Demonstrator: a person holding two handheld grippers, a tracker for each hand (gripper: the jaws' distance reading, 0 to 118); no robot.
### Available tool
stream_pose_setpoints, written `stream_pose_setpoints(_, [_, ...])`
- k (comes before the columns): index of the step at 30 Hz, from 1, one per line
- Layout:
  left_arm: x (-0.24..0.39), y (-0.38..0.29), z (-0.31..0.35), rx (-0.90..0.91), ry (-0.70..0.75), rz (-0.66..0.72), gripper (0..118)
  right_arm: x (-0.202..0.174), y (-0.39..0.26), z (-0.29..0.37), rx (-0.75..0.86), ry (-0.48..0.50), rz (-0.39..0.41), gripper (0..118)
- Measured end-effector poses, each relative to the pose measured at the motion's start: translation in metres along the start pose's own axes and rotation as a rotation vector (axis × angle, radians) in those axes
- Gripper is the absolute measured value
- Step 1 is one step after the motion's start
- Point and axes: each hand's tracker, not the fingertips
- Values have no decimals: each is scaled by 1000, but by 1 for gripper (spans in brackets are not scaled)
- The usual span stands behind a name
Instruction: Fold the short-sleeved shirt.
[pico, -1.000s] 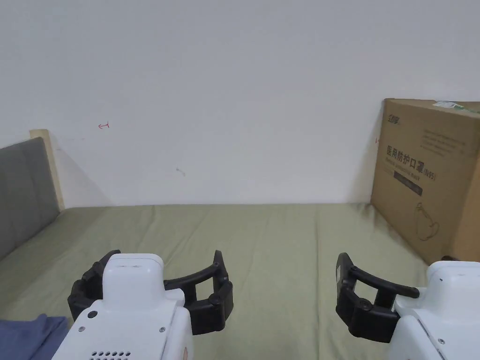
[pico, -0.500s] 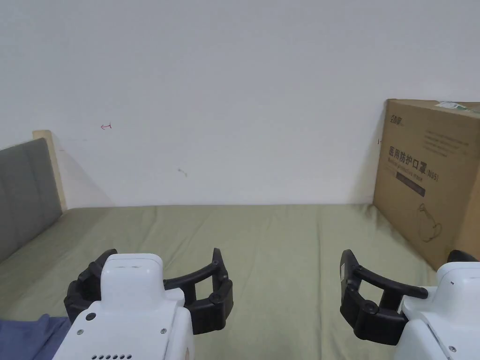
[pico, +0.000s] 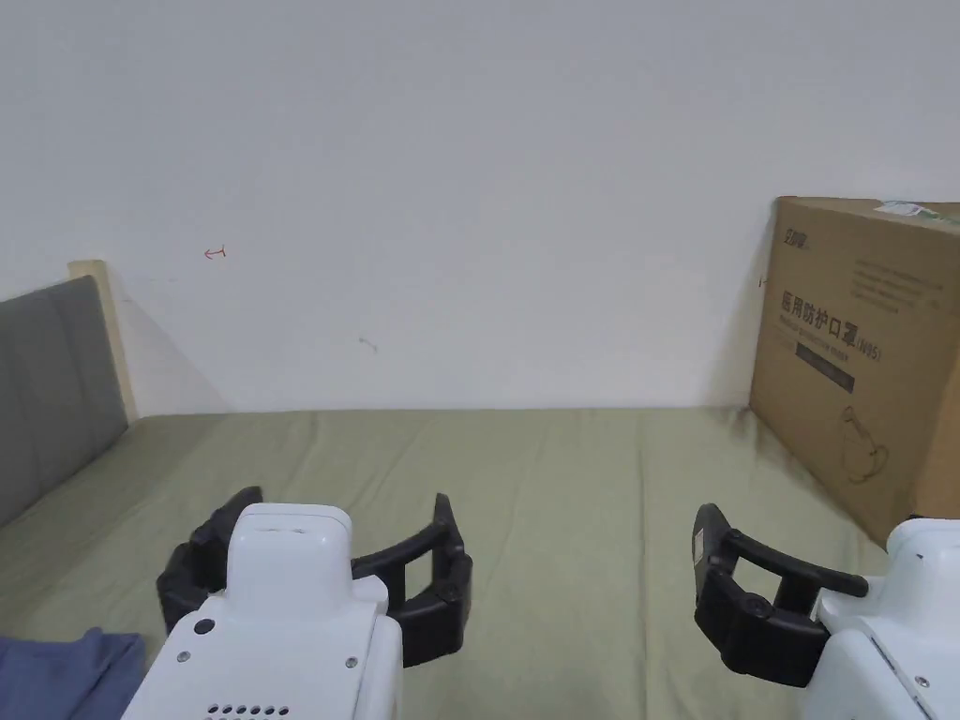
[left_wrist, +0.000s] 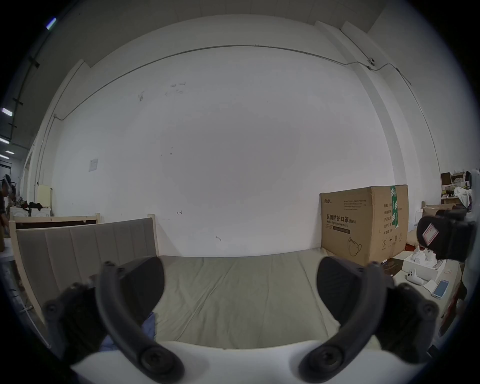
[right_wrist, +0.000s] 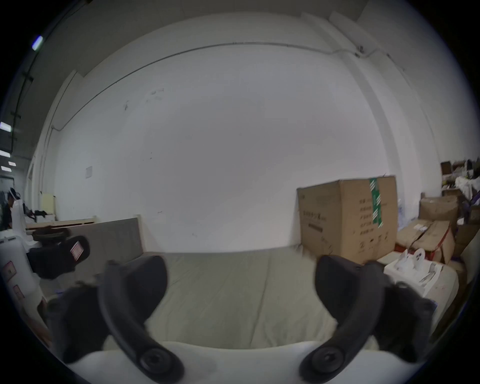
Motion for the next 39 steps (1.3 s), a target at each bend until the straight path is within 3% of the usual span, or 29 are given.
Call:
stream_pose_setpoints(1, [-1,0,0,0,-18,8,45,3,0,-2,-22,33,-28,96])
stream_pose_setpoints(2, [-1,0,-1,-9,-22,9,7,5,0,-2,-33,40,-41,53])
stream_pose_setpoints(3, [1,0,-5,-48,-25,-1,0,8,-1,-2,-28,20,-34,0])
stream_pose_setpoints(5, [3,-7,-9,-83,-10,-13,0,12,-5,-7,-87,-37,-41,0])
stream_pose_setpoints(7, [2,-11,-10,-99,-62,1,0,27,-9,-11,-133,55,-109,0])
stream_pose_setpoints(9, [6,-14,-9,-104,-38,-25,0,27,-11,-12,-138,-2,-96,0])
stream_pose_setpoints(14, [-17,-15,-3,-115,-26,-9,0,20,-15,-18,-129,-6,-96,0])
stream_pose_setpoints(17, [-59,-17,11,-142,84,-40,0,-15,-16,-32,-136,81,-81,0])
stream_pose_setpoints(24, [-184,-19,87,-232,439,-38,0,-151,-28,-51,-222,519,-46,0])
stream_pose_setpoints(27, [-203,-20,110,-232,490,-36,0,-189,-32,-43,-190,521,-32,0])
stream_pose_setpoints(29, [-208,-20,116,-232,490,-34,0,-200,-30,-44,-198,591,-46,0])
stream_pose_setpoints(32, [-216,-19,115,-225,513,-25,0,-200,-29,-48,-211,600,-40,0])
stream_pose_setpoints(35, [-248,-21,96,-253,472,71,0,-189,-29,-52,-248,619,-35,0])
stream_pose_setpoints(39, [-313,-51,12,-677,374,166,0,-167,-35,-60,-317,589,0,0])
